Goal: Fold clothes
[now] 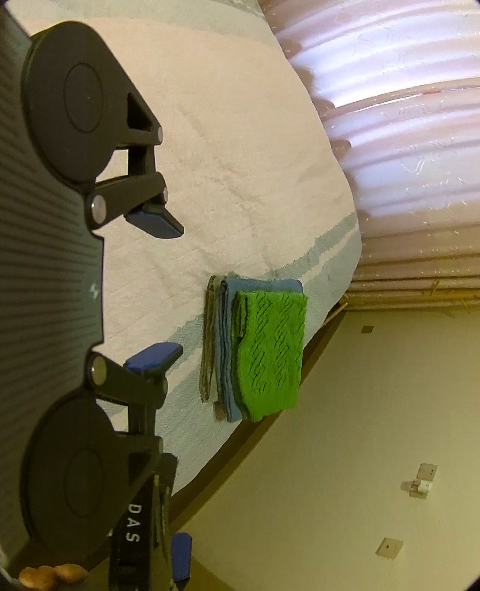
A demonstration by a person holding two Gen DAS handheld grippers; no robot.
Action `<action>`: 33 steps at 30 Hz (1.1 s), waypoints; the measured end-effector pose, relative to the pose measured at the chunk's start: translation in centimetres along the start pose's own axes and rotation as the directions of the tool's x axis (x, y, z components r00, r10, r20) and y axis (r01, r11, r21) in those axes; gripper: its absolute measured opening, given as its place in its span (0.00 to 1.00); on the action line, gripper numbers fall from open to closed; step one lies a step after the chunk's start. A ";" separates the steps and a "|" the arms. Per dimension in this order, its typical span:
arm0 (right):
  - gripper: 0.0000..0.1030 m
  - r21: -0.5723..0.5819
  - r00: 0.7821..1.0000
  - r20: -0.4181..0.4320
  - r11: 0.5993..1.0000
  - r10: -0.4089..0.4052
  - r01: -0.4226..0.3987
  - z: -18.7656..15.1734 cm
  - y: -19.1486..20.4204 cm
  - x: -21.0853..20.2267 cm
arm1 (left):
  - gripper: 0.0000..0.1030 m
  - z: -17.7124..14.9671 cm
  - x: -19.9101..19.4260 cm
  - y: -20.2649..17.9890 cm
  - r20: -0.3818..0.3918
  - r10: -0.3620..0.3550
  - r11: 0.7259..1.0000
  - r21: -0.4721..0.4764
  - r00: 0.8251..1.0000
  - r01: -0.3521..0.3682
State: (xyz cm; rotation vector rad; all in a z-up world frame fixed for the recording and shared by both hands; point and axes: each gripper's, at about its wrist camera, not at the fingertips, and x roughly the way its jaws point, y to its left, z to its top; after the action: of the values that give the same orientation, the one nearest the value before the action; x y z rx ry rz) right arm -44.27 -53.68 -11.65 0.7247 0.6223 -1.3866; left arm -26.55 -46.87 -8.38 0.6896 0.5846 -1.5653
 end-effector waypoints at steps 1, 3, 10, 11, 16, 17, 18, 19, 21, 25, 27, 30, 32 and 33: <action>1.00 0.004 1.000 0.005 1.000 -0.004 0.004 -0.3 0.2 -0.4 | 0.57 -0.4 -0.5 0.1 0.003 -0.004 1.000 0.004 1.000 0.004; 0.99 0.013 1.000 0.015 1.000 -0.011 0.011 -0.8 0.5 -1.2 | 0.57 -0.8 -0.9 0.4 0.007 -0.012 1.000 0.008 1.000 0.012; 1.00 0.038 0.999 0.025 0.999 -0.032 0.031 -2.0 1.8 -3.3 | 0.58 -2.4 -2.5 1.5 0.019 -0.040 0.999 0.019 0.999 0.039; 0.99 0.040 0.999 0.025 0.999 -0.031 0.030 -2.1 2.0 -3.4 | 0.58 -2.5 -2.6 1.7 0.020 -0.043 0.999 0.022 0.999 0.042; 1.00 0.044 0.999 0.024 0.999 -0.032 0.031 -2.3 2.7 -3.9 | 0.58 -2.8 -2.6 2.1 0.023 -0.041 0.999 0.023 0.999 0.040; 1.00 0.043 0.999 0.024 0.999 -0.034 0.033 -2.2 2.7 -3.9 | 0.58 -2.8 -2.5 2.2 0.025 -0.039 0.999 0.021 0.999 0.039; 1.00 0.042 0.999 0.023 0.998 -0.038 0.037 -2.1 2.8 -3.8 | 0.59 -2.7 -2.4 2.2 0.026 -0.038 0.999 0.018 0.999 0.037; 0.99 0.039 0.999 0.022 0.998 -0.041 0.041 -1.9 2.9 -3.7 | 0.59 -2.7 -2.2 2.3 0.027 -0.036 0.999 0.014 0.999 0.036; 0.99 0.032 0.999 0.018 0.999 -0.041 0.041 -1.6 3.0 -3.3 | 0.59 -2.5 -1.8 2.3 0.027 -0.034 0.999 0.009 0.999 0.034; 0.99 0.026 0.999 0.004 0.999 -0.042 0.042 -0.8 2.7 -2.2 | 0.59 -1.7 -0.5 2.0 0.013 -0.027 1.000 -0.001 1.000 0.027; 0.99 0.025 0.999 -0.005 0.999 -0.043 0.043 -0.4 2.4 -1.6 | 0.59 -1.4 0.1 1.7 0.002 -0.026 1.000 0.001 1.000 0.026; 0.99 0.023 0.999 -0.018 0.999 -0.044 0.044 0.2 2.1 -0.7 | 0.59 -0.8 1.3 1.2 -0.011 -0.020 1.000 -0.001 1.000 0.020; 0.99 0.024 0.999 -0.030 0.999 -0.041 0.042 0.6 1.6 0.2 | 0.59 -0.3 2.0 0.9 -0.018 -0.019 1.000 -0.006 1.000 0.019; 0.99 0.025 0.999 -0.036 0.999 -0.039 0.040 0.9 1.4 0.6 | 0.59 -0.1 2.5 0.8 -0.021 -0.019 1.000 -0.007 1.000 0.019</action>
State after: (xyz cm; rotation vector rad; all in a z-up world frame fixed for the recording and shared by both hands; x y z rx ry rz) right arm -42.87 -54.72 -11.45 0.7626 0.6507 -1.4232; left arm -25.90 -48.55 -10.22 0.6981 0.6132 -1.5752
